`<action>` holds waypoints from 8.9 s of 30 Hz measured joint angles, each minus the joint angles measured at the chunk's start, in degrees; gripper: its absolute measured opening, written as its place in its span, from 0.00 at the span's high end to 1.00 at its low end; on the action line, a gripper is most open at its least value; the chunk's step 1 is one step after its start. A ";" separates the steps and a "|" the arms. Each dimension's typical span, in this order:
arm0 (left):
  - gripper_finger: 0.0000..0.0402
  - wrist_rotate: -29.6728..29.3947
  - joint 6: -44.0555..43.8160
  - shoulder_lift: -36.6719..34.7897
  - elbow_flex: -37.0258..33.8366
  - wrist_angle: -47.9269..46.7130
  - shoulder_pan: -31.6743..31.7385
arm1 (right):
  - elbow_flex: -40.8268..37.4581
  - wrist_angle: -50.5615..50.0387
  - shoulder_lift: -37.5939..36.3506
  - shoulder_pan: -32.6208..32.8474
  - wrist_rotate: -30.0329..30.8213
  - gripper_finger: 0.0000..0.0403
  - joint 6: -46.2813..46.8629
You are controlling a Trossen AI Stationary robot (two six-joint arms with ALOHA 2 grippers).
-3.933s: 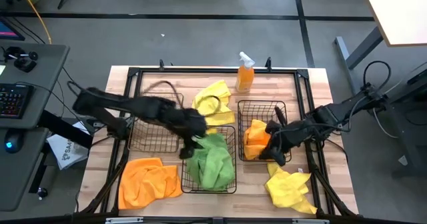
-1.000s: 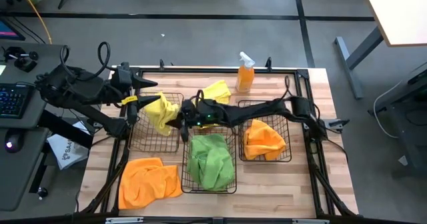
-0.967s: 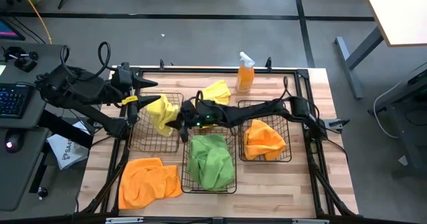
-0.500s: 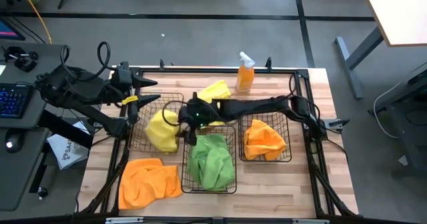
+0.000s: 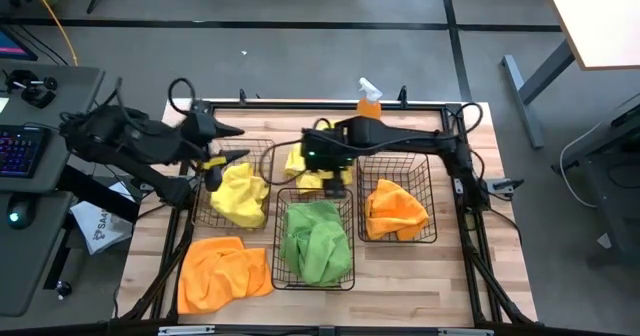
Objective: Sort microfiber towel by color & place in baskets
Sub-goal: Put the orange towel into the right wire basket, then put the yellow towel into the left wire basket
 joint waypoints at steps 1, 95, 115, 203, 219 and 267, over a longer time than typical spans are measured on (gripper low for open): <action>0.49 0.58 -1.62 0.52 0.00 -1.56 -0.02 | -2.96 -0.26 -1.88 -0.06 0.00 0.23 0.81; 0.93 37.43 13.73 48.88 -8.57 80.42 18.16 | -63.41 68.17 -67.66 21.12 33.91 0.23 22.09; 0.47 33.32 16.91 33.43 -1.19 22.44 21.77 | -63.41 64.88 -65.58 17.78 46.04 0.23 29.82; 0.46 20.54 15.55 -13.51 -35.03 52.61 28.83 | -6.86 54.61 -13.17 -7.70 -14.36 1.00 1.96; 0.43 44.59 1.50 -14.79 -34.99 49.59 30.90 | -0.39 48.13 -13.23 -6.70 -15.38 1.00 -2.31; 1.00 20.23 -31.51 -33.94 -52.58 10.58 25.76 | -0.55 24.78 -23.44 -9.64 13.57 0.31 1.80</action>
